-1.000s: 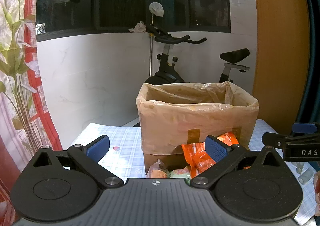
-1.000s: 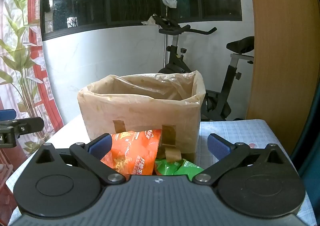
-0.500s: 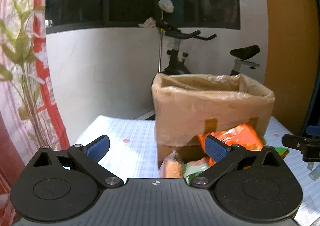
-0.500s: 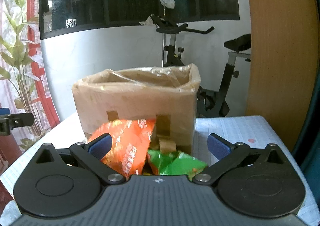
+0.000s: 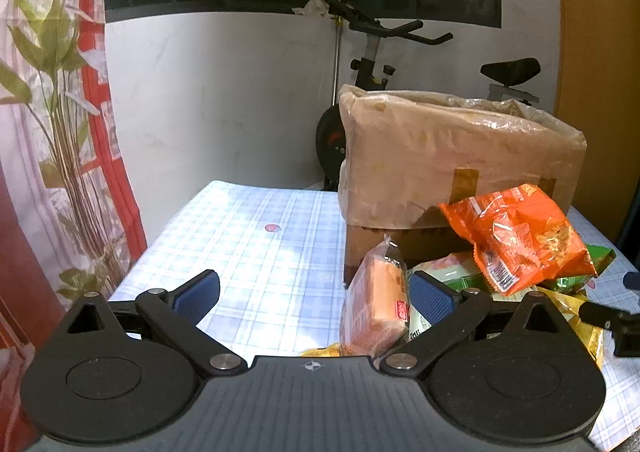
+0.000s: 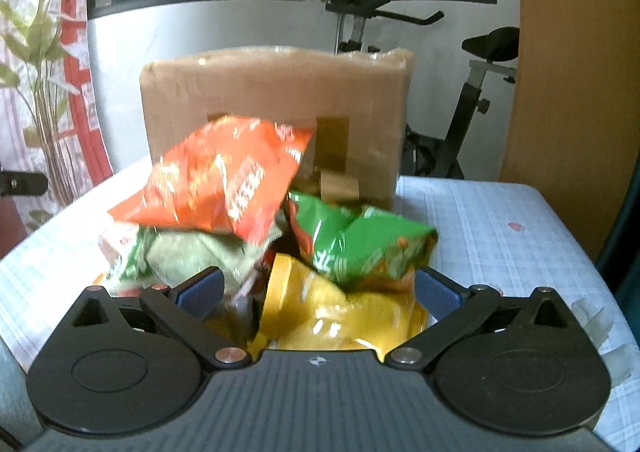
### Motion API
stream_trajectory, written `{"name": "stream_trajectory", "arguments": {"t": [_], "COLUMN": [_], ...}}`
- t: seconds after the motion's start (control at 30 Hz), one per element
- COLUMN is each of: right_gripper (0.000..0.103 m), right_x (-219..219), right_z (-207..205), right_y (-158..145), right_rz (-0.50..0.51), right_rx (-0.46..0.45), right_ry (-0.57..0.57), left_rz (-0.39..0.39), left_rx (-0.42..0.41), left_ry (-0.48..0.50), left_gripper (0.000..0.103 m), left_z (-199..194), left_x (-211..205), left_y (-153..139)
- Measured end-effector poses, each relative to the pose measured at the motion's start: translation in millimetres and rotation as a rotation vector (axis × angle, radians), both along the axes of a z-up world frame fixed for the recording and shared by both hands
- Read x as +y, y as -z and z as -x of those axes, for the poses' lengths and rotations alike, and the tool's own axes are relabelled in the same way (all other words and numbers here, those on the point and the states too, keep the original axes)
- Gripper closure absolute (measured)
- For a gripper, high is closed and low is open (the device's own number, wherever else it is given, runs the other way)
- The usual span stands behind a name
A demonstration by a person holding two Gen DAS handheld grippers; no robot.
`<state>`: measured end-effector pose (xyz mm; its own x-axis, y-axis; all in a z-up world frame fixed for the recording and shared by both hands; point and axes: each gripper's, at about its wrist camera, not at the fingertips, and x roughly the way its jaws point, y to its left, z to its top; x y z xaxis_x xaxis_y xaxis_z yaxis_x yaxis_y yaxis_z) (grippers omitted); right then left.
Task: Organize snacks
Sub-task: 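Grasp an orange chip bag with the left tool while the right tool grasps another orange bag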
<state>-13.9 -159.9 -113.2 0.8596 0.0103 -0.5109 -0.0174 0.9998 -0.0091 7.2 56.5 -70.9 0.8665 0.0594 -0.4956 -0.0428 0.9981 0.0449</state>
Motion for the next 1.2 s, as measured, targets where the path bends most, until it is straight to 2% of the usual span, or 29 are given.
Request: {"name": "stream_trajectory", "arguments": {"t": [0.1, 0.37, 0.53, 0.6, 0.8, 1.07, 1.2], "right_gripper": [0.000, 0.000, 0.004, 0.011, 0.021, 0.022, 0.031], "right_x": [1.0, 1.2, 4.4, 5.3, 9.2, 0.9, 3.1], "right_z": [-0.5, -5.5, -15.6, -22.7, -49.8, -63.1, -70.3], "right_y": [4.7, -14.7, -37.5, -45.5, -53.2, -51.8, -45.2], "right_rz": [0.003, 0.025, 0.036, 0.029, -0.006, -0.076, -0.093], "right_rx": [0.008, -0.058, -0.103, -0.107, -0.063, -0.015, 0.017], "right_ry": [-0.005, -0.031, -0.107, -0.135, -0.205, -0.232, -0.281], "left_rz": [0.006, 0.075, 0.136, 0.132, 0.132, 0.162, 0.193], "left_rx": [0.008, -0.017, -0.014, -0.015, 0.014, 0.064, 0.102], "left_ry": [0.009, 0.098, 0.188, 0.211, 0.264, 0.314, 0.331], "left_gripper": [0.005, 0.008, 0.015, 0.016, 0.020, 0.021, 0.022], "left_z": [-1.9, -11.2, -28.0, -34.0, -56.1, -69.1, -77.9], "left_x": [-1.2, -16.2, -33.0, -40.5, -52.1, -52.4, -56.9], "left_y": [5.0, -4.5, -13.4, -13.0, -11.3, -7.0, 1.2]}}
